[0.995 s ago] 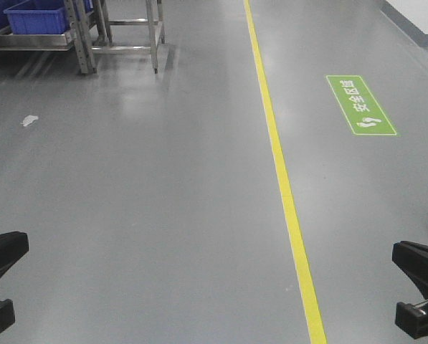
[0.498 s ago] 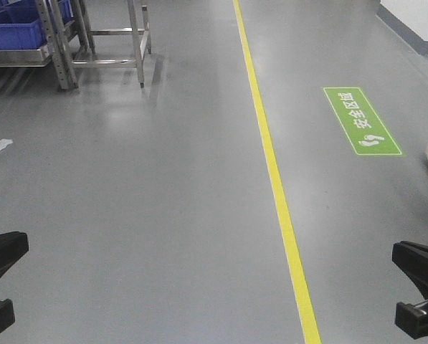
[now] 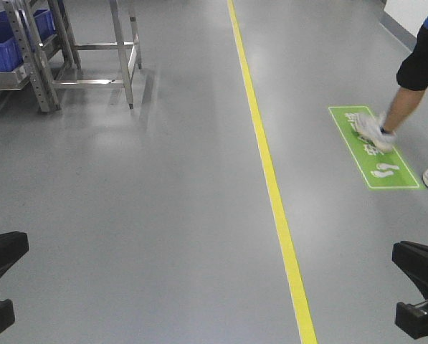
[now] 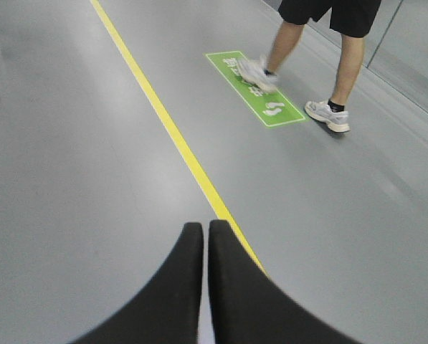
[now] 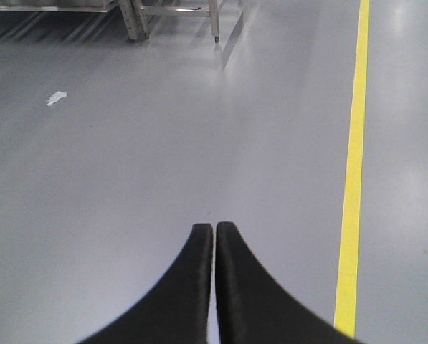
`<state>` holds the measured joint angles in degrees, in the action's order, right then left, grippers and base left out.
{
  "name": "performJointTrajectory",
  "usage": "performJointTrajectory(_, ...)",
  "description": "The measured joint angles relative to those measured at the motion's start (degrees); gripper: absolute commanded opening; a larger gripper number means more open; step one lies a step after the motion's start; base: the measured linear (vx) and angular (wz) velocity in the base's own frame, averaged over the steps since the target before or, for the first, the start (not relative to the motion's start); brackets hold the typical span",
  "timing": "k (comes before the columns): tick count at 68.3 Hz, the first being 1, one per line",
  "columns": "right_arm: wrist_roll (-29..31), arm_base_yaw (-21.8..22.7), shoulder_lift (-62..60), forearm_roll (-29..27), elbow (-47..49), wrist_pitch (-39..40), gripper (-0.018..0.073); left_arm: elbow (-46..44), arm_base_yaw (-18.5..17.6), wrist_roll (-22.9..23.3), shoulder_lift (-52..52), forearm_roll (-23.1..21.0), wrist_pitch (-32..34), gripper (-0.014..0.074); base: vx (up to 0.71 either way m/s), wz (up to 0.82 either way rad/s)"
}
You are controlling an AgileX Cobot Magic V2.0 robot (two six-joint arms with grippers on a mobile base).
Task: Move and align brake pads A on conveyor
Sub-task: 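Drive along the yellow floor line past the metal racks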
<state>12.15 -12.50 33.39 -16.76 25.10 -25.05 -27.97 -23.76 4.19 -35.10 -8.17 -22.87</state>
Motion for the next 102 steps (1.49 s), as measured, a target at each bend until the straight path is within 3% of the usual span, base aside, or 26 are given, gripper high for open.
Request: performJointTrajectory(102,0.0,0.0,0.0,0.0,0.0,-0.07,-0.0008,0.0,0.0,0.0,0.0,0.0,-0.05,-0.0006,0.62,0.02)
